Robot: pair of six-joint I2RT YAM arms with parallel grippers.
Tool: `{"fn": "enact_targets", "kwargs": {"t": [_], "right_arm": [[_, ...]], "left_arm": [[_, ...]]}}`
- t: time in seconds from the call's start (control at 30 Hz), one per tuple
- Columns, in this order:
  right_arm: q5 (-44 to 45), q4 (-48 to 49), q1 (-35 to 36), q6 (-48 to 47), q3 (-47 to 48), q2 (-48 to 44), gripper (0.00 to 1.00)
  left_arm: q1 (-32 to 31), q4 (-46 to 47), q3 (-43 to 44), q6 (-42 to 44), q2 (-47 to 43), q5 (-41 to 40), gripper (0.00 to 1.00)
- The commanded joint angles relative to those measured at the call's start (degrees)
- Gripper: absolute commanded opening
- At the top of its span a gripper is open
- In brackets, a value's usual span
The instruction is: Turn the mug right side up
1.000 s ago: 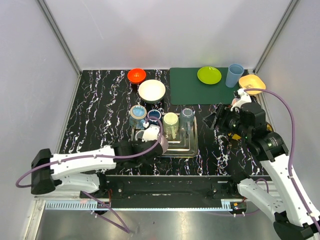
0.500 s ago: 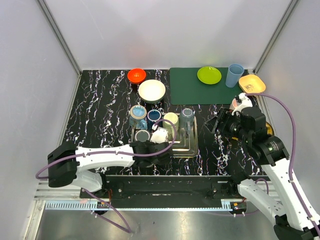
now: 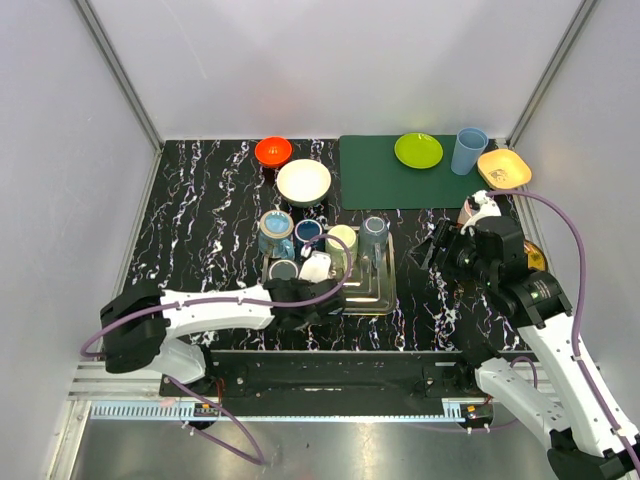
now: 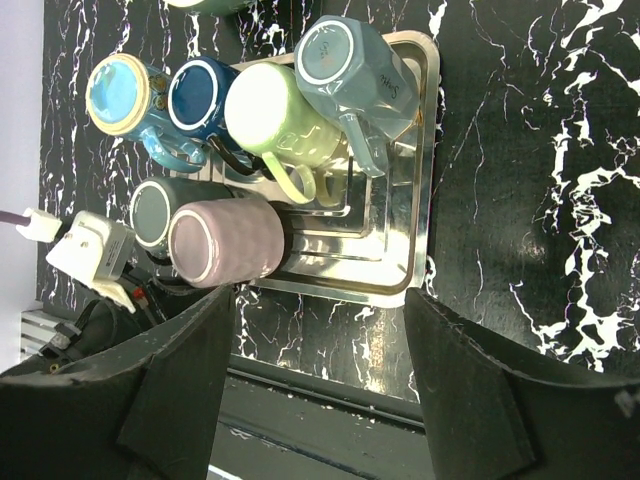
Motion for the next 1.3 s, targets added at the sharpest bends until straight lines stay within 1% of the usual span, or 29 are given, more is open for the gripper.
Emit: {"fn": "enact_targets", "kwargs": {"t": [0.0,0.1,0.2,0.23,0.33,0.47,0.57,0.6,0.67,0.7,0.8,0.87,0.97,1.03,1.13,1.2,1.27], "right_arm": [[1.18,0.18,-0.07,1.25,-0.3,-0.25,0.73],[0.65,-0.08,-0.07,1.43,-0.3,-0.25,0.73],[0.91,-0.43,-0.07,1.34,-0.22,-0.33,0.73],[1.0,-0.52,-0.16,1.25,-0.22,-0.42,0.73],[1.62,-0.96,-0.07,1.08,0.05,-0.6,0.73],[3.2,-1.84,-0.07,0.9,0.31,0.28,0.73],[9.42,-4.3,-0.07,2.03,0.66,2.38,0.74],[13.53,-5.52,-0.07,2.56,0.14,2.91,0.75],[17.33,-5.97,-0.07,4.4,-0.83,4.58,0.76],[20.66,-5.36,-0.16,5.11,-2.31,5.2,0.77],[25.16,-3.95,-0.25,8.36,-5.04,7.48,0.8],[25.96,-2.99,-0.6,10.3,-7.32,9.15,0.82],[26.4,-1.15,-1.12,12.23,-9.96,12.84,0.81],[27.46,-0.88,-1.65,13.38,-10.5,15.57,0.76],[30.53,-0.44,-1.92,16.27,-11.11,16.81,0.66],[32.45,-0.44,-2.27,17.42,-10.85,17.15,0.66],[34.39,-1.22,-2.88,18.04,-10.33,17.77,0.69]], "left_arm": [[2.47,4.61,1.57,1.65,1.19,-2.53,0.1],[3.62,4.7,2.71,2.8,2.24,-2.53,0.11],[3.88,4.52,3.5,3.68,2.51,-2.18,0.23],[3.8,4.61,3.5,3.77,2.42,-1.83,0.32],[3.8,4.61,3.24,3.95,1.81,-0.95,0.43],[3.1,3.91,3.06,4.03,-0.65,-0.94,0.54],[1.52,2.86,3.68,4.03,-3.28,-1.21,0.57],[1.08,2.33,4.2,4.12,-4.16,-1.38,0.58],[-0.5,1.71,4.91,4.12,-6.79,-2.0,0.6],[-1.12,1.01,5.95,4.21,-7.85,-2.43,0.62],[-3.67,-0.13,7.98,4.38,-11.98,-3.31,0.65],[-5.69,-0.05,9.12,4.65,-15.32,-3.93,0.67],[-8.15,1.35,9.13,5.35,-19.37,-6.04,0.68],[-8.68,2.23,8.69,5.61,-21.47,-6.92,0.68],[-8.68,3.47,6.67,5.88,-23.58,-7.36,0.68],[-8.6,4.26,5.18,5.88,-24.56,-7.18,0.68],[-8.68,4.78,3.95,5.88,-25.79,-7.1,0.68]]}}
